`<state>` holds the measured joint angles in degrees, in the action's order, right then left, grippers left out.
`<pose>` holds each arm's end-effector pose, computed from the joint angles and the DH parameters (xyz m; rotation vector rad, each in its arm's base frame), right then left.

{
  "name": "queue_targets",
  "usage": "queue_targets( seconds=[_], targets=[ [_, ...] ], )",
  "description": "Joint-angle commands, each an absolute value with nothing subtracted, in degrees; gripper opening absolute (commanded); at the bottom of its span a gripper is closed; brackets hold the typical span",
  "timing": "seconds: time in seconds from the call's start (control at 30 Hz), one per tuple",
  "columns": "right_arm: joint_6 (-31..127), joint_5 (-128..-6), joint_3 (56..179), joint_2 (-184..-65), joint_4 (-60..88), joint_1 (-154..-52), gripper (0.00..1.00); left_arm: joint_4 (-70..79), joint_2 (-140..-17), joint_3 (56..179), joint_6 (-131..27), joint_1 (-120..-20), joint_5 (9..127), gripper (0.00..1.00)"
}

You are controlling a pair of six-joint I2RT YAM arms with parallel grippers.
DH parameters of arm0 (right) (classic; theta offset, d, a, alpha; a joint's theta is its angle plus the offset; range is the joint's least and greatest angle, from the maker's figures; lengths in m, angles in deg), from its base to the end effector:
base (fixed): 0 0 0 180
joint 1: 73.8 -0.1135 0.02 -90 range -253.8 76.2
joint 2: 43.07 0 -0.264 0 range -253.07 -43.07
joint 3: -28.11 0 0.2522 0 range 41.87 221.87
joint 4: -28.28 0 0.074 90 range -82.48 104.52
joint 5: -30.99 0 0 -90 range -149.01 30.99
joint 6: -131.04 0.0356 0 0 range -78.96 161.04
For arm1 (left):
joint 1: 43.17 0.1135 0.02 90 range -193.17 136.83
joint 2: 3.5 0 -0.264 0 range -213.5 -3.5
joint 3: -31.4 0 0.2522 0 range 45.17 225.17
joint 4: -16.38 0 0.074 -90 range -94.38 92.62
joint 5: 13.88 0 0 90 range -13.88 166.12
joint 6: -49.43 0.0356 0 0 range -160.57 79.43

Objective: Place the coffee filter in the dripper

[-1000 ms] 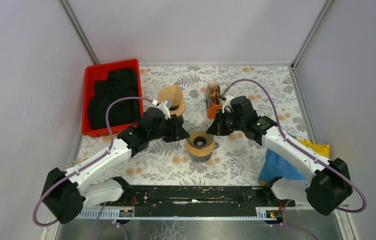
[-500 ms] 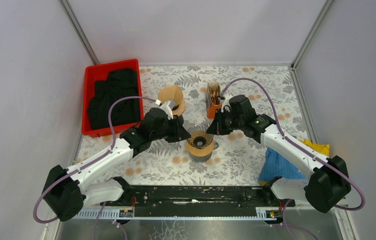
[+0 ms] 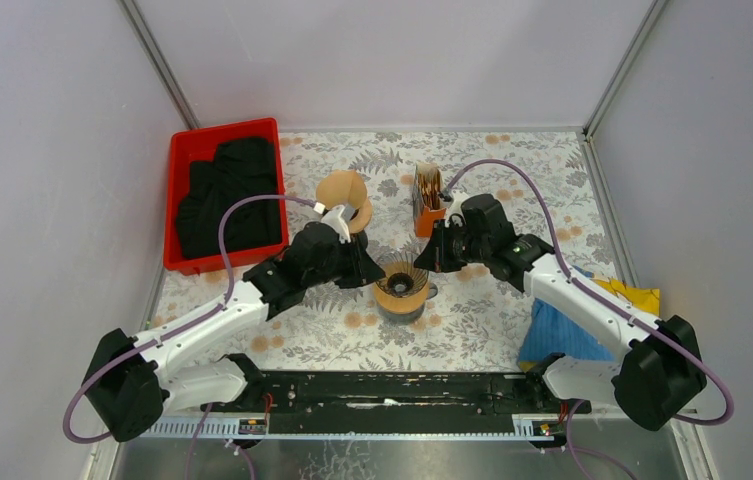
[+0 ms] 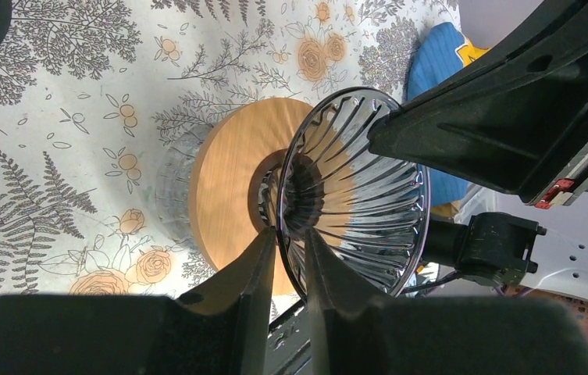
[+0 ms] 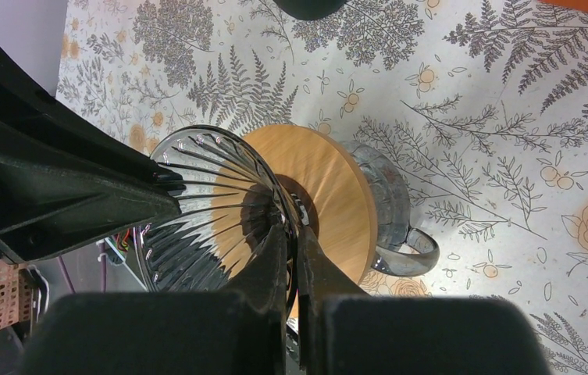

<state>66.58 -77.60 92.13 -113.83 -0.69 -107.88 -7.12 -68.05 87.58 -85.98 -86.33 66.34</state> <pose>0.2181 0.1612 0.2703 -0.3651 2.2882 0.9164 0.1773 -0.1745 0.2576 0.0647 2.3198 -1.0416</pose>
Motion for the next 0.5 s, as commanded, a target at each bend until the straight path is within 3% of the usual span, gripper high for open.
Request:
queue_targets(
  seconds=[0.0,0.47],
  targets=[
    [62.7,-70.5,88.6,-118.0,-10.4,-109.0,0.0,-8.9,-69.1,84.1,-85.3,-87.8,68.4,0.25],
    [61.7,-66.9,89.2,-120.1,-12.3,-110.6,0.0,-10.8,-69.4,83.0,-85.5,-88.5,71.2,0.25]
  ],
)
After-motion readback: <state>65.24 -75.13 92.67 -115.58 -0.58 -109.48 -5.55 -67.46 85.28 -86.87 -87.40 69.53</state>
